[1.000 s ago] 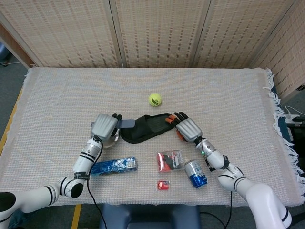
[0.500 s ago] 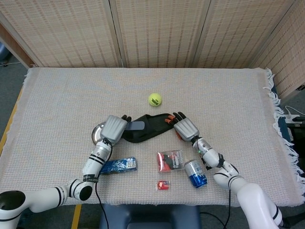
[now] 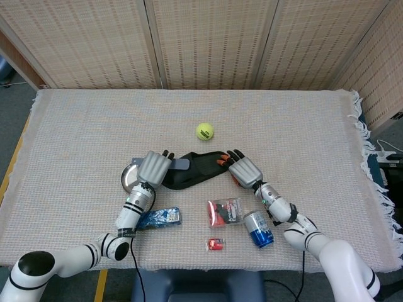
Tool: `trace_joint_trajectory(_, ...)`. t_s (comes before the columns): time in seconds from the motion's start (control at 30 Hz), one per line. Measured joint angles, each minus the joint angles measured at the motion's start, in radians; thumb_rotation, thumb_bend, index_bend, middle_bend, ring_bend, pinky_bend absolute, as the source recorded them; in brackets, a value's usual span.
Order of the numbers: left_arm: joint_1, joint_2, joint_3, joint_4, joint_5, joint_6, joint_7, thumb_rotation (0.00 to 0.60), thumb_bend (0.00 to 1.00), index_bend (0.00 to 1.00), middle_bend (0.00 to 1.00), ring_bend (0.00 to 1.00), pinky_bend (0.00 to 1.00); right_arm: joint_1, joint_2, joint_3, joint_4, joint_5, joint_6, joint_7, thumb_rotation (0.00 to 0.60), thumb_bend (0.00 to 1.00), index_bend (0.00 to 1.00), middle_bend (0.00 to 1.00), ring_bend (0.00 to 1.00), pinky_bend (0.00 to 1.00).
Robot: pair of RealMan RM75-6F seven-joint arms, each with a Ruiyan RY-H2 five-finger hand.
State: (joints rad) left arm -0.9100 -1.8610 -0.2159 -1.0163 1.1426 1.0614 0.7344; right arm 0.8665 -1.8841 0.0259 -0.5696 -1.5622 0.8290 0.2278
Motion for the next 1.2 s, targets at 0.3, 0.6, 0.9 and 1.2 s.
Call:
trace_joint_trajectory(0.3, 0.016, 0.017, -0.016, 0.007, -0.041, -0.018, 0.008, 0.600, 0.50, 0.52, 0.64, 0.71, 1.00, -0.001, 0.010, 0.000, -0.021, 0.007, -0.001, -0.012, 0.600, 0.77, 0.19, 0.12, 0.00, 0.08)
trace_joint_trajectory(0.6, 0.006, 0.006, -0.009, -0.039, -0.010, -0.009, 0.011, 0.600, 0.50, 0.52, 0.64, 0.71, 1.00, -0.005, 0.018, 0.001, -0.040, 0.017, -0.008, -0.030, 0.600, 0.77, 0.19, 0.12, 0.00, 0.08)
trace_joint_trajectory(0.9, -0.011, -0.023, -0.007, -0.001, 0.007, -0.018, 0.005, 0.600, 0.50, 0.52, 0.64, 0.71, 1.00, -0.005, 0.021, -0.002, -0.037, 0.023, -0.022, -0.032, 0.600, 0.77, 0.19, 0.12, 0.00, 0.08)
trace_joint_trajectory(1.2, -0.009, -0.031, -0.005, 0.061, 0.004, -0.028, 0.012, 0.600, 0.50, 0.52, 0.63, 0.71, 1.00, -0.005, 0.026, -0.006, -0.035, 0.021, -0.021, -0.033, 0.600, 0.77, 0.19, 0.12, 0.00, 0.08)
